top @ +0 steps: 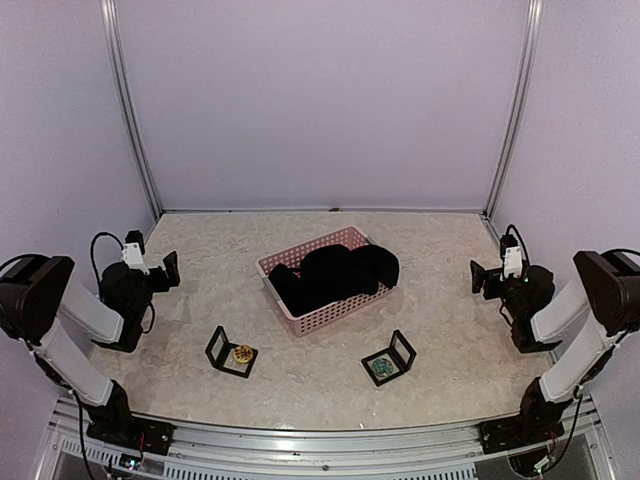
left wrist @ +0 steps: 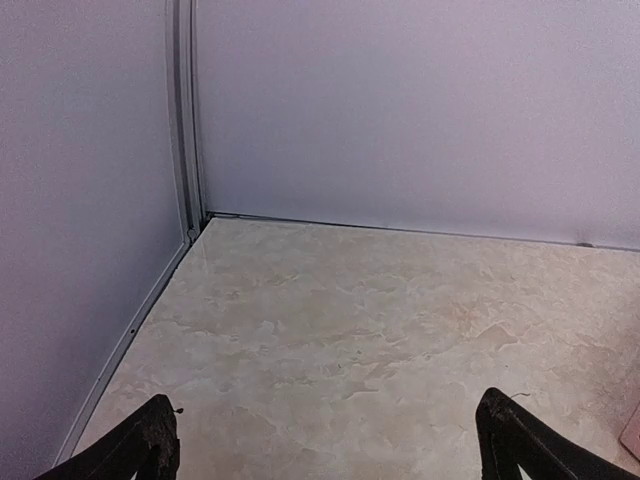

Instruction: Pin the brooch onto the clothing

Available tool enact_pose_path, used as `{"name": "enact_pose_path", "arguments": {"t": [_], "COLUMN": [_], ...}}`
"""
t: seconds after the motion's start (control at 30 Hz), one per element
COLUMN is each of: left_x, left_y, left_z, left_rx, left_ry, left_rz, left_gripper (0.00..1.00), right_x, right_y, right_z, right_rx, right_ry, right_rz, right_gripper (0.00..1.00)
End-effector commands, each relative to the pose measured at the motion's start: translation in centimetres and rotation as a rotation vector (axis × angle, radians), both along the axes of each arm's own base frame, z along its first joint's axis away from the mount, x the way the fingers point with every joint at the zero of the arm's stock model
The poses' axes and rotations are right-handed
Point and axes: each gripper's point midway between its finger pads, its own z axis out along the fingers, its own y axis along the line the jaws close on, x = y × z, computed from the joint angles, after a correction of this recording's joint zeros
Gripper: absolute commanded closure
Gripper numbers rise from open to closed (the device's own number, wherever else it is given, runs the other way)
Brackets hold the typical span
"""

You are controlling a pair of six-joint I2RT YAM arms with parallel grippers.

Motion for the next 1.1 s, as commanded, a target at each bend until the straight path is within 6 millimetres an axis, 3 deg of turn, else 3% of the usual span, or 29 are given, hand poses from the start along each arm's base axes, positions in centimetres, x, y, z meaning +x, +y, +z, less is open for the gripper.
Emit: {"name": "enact_pose_path", "arguments": {"t": [0.0, 0.33, 0.47, 0.53, 0.63, 0.7, 0.73, 0.8, 0.87, 0.93, 1.07], "left_x": [0.1, 0.1, 0.0, 0.2, 0.3, 1.6, 2.3, 2.3, 1.9, 2.4, 2.7], "left_y": [-0.1, -0.2, -0.6, -0.6, -0.4, -1.0, -1.1, -3.0, -5.7, -8.4, -14.8], "left_z": [0.8, 0.9, 0.9, 0.8, 0.8, 0.7, 2.1, 7.5, 11.5, 13.7, 15.0], "left_rx": [0.012, 0.008, -0.001, -0.001, 0.008, 0.048, 0.069, 0.104, 0.04, -0.032, -0.101], "left_ry": [-0.029, -0.031, -0.034, -0.027, -0.022, 0.058, 0.073, -0.025, -0.117, -0.125, -0.018], "left_rz": [-0.009, -0.02, -0.067, -0.068, -0.047, 0.013, 0.067, 0.079, 0.01, -0.071, -0.241], "left_gripper": [0.01, 0.01, 0.01, 0.01, 0.01, 0.01, 0.01, 0.01, 0.01, 0.01, 0.01], "right_x": [0.1, 0.2, 1.8, 3.1, 2.9, 2.3, 1.3, -0.4, -2.5, -4.3, -7.6], "right_y": [0.1, 0.3, 2.7, 4.4, 9.1, 13.9, 17.7, 23.1, 27.9, 31.7, 36.2], "right_z": [1.3, 1.5, 3.7, 7.0, 9.7, 10.5, 10.7, 10.5, 9.5, 8.4, 3.0], "right_rx": [-0.004, -0.003, -0.008, 0.099, 0.218, 0.194, 0.136, -0.011, -0.169, -0.33, -0.693], "right_ry": [-0.046, -0.045, 0.041, 0.078, 0.154, 0.215, 0.238, 0.264, 0.285, 0.284, 0.297], "right_rz": [0.005, 0.022, 0.174, 0.268, 0.51, 0.642, 0.73, 0.857, 1.0, 1.119, 1.295], "right_gripper": [0.0, 0.01, 0.0, 0.04, 0.21, 0.24, 0.24, 0.22, 0.21, 0.19, 0.15]}}
